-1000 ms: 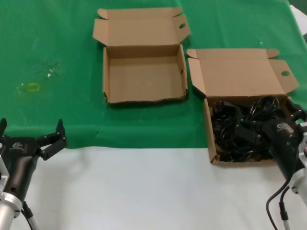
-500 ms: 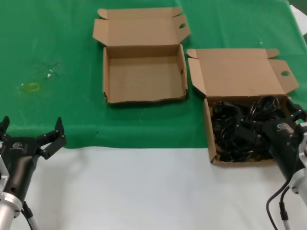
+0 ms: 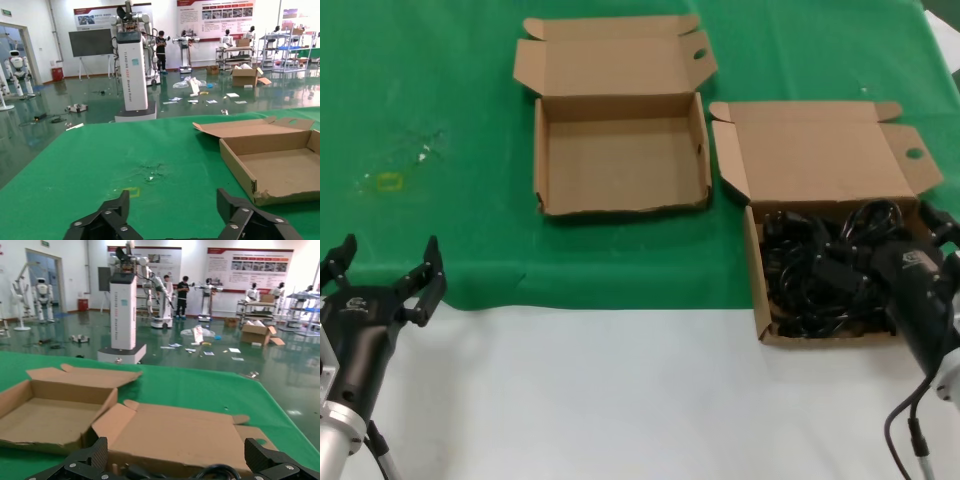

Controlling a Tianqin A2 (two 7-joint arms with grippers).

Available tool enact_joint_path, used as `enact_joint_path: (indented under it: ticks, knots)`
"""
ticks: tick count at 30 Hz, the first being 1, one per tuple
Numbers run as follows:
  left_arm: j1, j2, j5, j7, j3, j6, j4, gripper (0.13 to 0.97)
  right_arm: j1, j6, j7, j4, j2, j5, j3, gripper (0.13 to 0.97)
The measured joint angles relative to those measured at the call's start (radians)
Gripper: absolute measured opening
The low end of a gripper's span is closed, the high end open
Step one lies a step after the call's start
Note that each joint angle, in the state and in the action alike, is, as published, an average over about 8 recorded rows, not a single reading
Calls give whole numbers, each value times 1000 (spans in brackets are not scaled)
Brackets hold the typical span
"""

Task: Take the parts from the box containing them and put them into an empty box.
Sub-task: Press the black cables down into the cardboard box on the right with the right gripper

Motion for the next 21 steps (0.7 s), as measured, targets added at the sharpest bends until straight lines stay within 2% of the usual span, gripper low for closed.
enact_joint_path:
  ticks: [7, 11, 19, 21]
  knots:
    - [0, 0, 0, 0, 0, 0, 0, 505, 23, 56, 17, 47, 169, 137, -125, 966]
    - [0, 0, 0, 0, 0, 0, 0, 505, 47, 69, 29, 65, 287, 217, -205, 966]
    - [0, 0, 0, 0, 0, 0, 0, 312, 116, 3, 80, 80, 521, 291, -341, 966]
    - [0, 0, 0, 0, 0, 0, 0, 297, 138, -26, 101, 82, 573, 291, -368, 966]
